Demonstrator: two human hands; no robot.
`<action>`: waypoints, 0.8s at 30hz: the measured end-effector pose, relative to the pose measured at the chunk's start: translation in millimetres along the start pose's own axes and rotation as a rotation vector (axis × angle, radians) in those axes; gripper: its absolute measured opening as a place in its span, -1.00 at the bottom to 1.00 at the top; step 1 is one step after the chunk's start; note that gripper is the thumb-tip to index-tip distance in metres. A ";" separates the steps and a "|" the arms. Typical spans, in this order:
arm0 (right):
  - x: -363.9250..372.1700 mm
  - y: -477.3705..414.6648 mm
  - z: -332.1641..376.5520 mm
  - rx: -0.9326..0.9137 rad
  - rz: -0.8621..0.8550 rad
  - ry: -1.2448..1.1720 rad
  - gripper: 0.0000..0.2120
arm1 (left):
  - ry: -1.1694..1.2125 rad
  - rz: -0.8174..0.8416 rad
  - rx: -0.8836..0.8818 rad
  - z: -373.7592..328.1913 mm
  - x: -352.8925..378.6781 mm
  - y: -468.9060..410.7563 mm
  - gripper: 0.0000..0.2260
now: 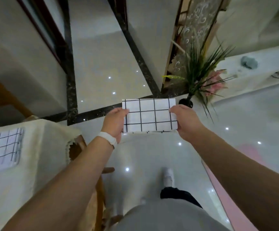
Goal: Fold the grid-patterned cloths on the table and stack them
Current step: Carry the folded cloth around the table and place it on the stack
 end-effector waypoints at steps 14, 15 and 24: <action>100.1 -192.8 92.4 0.033 0.417 0.201 -0.86 | 0.138 -0.361 -0.007 -72.0 1.0 -115.1 -0.75; 108.4 -200.9 102.0 0.019 0.451 0.217 -0.89 | 0.169 -0.386 0.004 -77.8 0.1 -120.9 -0.74; 219.3 -233.8 138.8 -0.009 0.670 0.292 -0.91 | 0.362 -0.622 0.050 -96.7 -51.0 -143.1 -0.81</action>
Point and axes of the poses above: each hand's wrist, its own y-axis away from the middle knuckle, its own x-axis out of the palm, z = x × y, the point moved 3 cm from there along -y, towards the middle knuckle, and after that the axes turned 3 degrees about y, right-handed, at the moved point
